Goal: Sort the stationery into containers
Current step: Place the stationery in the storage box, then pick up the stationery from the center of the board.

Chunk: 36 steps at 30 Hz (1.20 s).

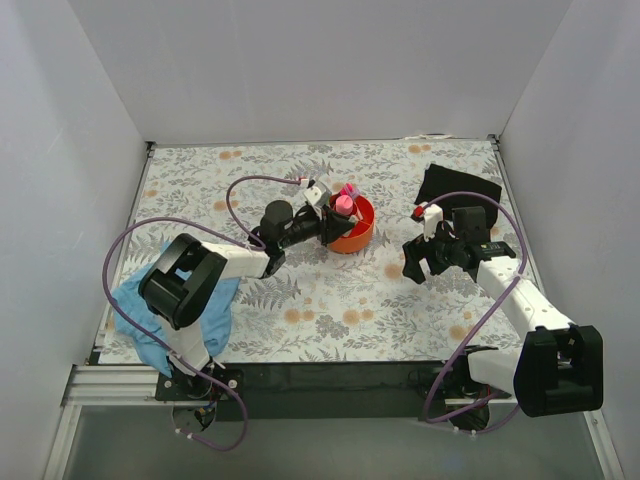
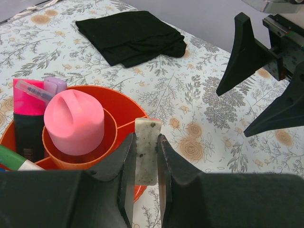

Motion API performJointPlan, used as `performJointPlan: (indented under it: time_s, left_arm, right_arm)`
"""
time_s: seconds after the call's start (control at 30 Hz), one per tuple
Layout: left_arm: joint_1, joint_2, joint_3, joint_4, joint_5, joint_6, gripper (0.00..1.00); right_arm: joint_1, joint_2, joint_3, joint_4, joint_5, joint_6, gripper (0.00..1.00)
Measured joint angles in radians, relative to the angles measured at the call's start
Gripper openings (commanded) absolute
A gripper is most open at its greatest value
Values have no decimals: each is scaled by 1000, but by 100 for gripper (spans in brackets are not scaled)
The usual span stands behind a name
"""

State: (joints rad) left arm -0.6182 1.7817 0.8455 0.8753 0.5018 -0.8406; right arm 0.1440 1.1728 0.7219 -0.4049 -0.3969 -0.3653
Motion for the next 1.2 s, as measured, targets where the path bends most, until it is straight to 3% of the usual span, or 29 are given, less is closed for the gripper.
performJointPlan:
  time_s: [0.13, 0.27, 0.37, 0.77, 0.8, 0.93, 1.07, 1.2]
  left_arm:
    - [-2, 31, 10, 5, 0, 7, 0]
    - [-3, 32, 10, 2, 1, 10, 27]
    - [-4, 32, 10, 0, 7, 16, 37]
    - [-6, 28, 16, -21, 8, 26, 45]
    - [-6, 23, 17, -32, 7, 26, 48]
    - [-6, -65, 34, -145, -44, 61, 82]
    - [8, -233, 108, -303, -151, 126, 87]
    - [105, -278, 358, -547, -208, 209, 79]
  right_arm:
    - [0, 3, 0, 2, -6, 2, 94]
    - [0, 12, 0, 3, -10, 4, 94]
    - [0, 14, 0, 3, -10, 4, 94]
    - [0, 31, 0, 6, -18, 14, 94]
    - [0, 31, 0, 6, -18, 15, 94]
    - [-2, 31, 0, 8, -18, 15, 95]
    - [-7, 31, 0, 9, -18, 15, 95]
    - [-7, 32, 0, 11, -25, 15, 95]
